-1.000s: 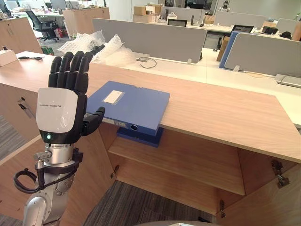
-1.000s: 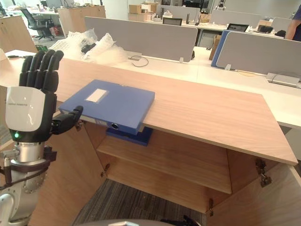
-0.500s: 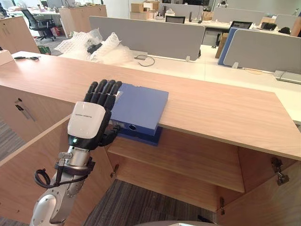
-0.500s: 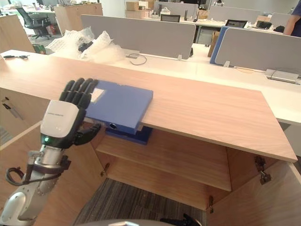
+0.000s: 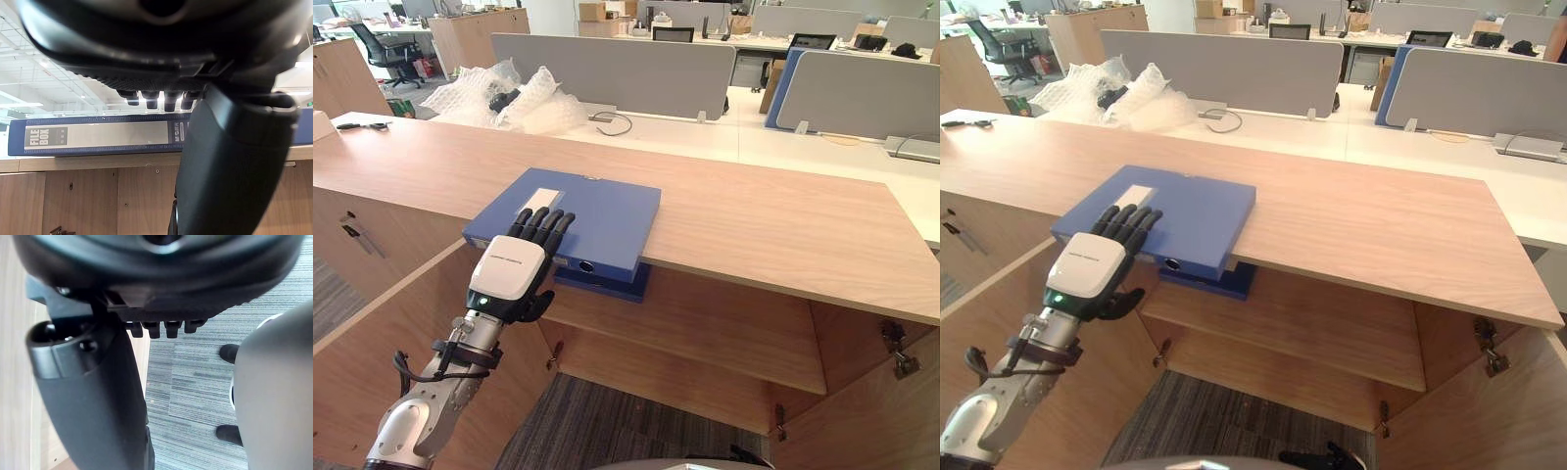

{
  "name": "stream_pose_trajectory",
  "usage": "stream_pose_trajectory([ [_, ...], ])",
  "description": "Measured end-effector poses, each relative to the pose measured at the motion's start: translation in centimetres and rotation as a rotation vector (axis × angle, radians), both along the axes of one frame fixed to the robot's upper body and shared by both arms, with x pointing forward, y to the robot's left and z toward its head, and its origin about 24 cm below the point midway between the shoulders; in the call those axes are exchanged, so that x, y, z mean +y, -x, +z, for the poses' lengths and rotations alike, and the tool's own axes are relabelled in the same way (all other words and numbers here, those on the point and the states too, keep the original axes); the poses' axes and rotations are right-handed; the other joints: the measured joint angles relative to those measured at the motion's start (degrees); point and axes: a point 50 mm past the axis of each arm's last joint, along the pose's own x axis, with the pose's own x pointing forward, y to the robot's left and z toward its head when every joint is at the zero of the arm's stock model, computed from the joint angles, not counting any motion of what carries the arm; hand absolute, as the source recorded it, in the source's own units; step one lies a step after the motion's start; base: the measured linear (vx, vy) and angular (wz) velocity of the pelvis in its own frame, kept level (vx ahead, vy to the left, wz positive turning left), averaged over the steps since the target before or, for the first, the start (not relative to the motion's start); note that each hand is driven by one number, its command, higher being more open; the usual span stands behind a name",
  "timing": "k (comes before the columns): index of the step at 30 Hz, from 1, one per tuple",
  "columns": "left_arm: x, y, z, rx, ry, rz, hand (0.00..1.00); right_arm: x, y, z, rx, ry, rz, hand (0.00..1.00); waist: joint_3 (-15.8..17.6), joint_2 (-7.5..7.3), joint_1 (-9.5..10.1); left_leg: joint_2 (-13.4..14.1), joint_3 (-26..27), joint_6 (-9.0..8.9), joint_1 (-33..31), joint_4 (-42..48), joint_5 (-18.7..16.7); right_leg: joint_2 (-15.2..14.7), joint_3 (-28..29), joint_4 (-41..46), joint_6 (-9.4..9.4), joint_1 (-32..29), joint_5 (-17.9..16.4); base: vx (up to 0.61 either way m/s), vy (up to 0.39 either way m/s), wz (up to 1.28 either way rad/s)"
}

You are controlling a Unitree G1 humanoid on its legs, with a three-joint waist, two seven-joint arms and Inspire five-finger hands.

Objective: Walk over to the cabinet, pick up the folder, carry it to the office cabinet, place the folder inside the office cabinet, then close the office cabinet door

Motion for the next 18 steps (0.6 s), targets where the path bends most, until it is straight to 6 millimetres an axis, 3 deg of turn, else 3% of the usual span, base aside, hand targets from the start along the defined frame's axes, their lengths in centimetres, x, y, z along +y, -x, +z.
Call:
stream_pose_trajectory([
  [4, 0.2, -0.1, -0.2, 0.011, -0.052, -0.007, 1.00, -0.1, -0.2, 0.0, -0.004, 0.002, 0.001, 1.00, 0.00, 0.38, -0.51, -0.09, 0.25, 0.16, 0.01, -0.22, 0.10, 0.06, 0.03, -0.94, 0.01, 0.25, 0.56, 0.00, 0.000, 0.00],
  [11, 0.8, -2.0, -0.1, 0.008, -0.140, 0.002, 1.00, -0.3, -0.3, 0.1, -0.008, 0.008, 0.001, 1.00, -0.41, 1.40, -1.35, -0.32, 0.53, 0.49, 0.02, -0.85, 0.49, 0.02, 0.35, -2.04, 0.20, 0.25, 1.48, 0.00, 0.005, -0.01],
  [12, 0.9, -2.4, 0.0, 0.006, -0.159, 0.002, 0.00, -0.3, -0.3, 0.1, -0.008, 0.009, 0.000, 1.00, -0.43, 1.42, -1.46, -0.41, 0.59, 0.51, 0.00, -0.88, 0.50, 0.01, 0.44, -2.47, 0.22, 0.37, 1.75, -0.01, 0.021, -0.04],
  [18, 1.0, -3.6, 0.5, -0.053, -0.183, 0.004, 0.00, -0.4, -0.5, 0.2, -0.015, 0.015, -0.007, 1.00, -0.45, 1.44, -2.41, -0.54, 0.64, 0.56, 0.05, -0.95, 0.55, -0.08, 0.49, -2.47, 0.26, 0.34, 1.84, 0.00, 0.000, 0.00],
])
